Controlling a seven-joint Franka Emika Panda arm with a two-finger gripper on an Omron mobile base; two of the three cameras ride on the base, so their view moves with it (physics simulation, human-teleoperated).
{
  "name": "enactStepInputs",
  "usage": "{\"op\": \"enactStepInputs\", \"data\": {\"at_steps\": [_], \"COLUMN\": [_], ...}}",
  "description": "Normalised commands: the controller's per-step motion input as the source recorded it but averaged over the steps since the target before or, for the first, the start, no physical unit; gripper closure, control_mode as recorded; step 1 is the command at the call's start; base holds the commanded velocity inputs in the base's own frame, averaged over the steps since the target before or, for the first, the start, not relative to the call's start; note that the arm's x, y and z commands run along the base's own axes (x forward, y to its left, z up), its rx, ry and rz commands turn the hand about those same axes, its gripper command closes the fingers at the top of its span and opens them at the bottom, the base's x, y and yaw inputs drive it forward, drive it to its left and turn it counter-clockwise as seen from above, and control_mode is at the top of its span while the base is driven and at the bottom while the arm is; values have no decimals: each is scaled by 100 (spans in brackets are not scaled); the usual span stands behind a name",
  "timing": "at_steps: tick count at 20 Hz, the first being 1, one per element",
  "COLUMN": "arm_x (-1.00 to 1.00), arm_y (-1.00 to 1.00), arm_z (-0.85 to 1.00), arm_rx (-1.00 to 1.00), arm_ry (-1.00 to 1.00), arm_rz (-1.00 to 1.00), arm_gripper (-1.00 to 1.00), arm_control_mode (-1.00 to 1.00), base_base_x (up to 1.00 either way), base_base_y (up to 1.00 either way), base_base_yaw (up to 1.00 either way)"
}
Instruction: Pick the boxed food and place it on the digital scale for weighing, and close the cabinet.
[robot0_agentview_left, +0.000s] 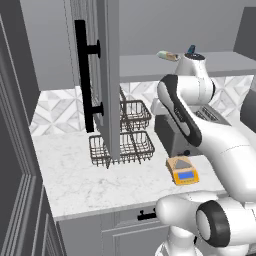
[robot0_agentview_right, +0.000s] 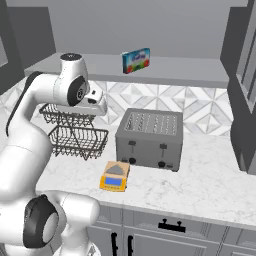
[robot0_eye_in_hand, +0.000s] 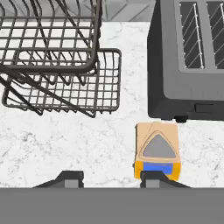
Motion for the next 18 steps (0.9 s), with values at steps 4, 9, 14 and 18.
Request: {"op": "enactStepInputs", "data": {"at_steps": [4,9,14,18], "arm_x": [-49,-60,-35,-32], "arm_y": [0,0,0,-8], "arm_z": [0,35,66,66], "arm_rx": [0,0,0,0], "arm_ry": [-11,-37,-20,-11], "arm_rz": [0,-4,-11,-15], "arm_gripper": [-100,-100,-100,-100], "arm_control_mode": [-100,-100,-100,-100], "base_base_x": [0,0,0,0], "base_base_y": [0,0,0,0], "base_base_yaw": [0,0,0,0]}}
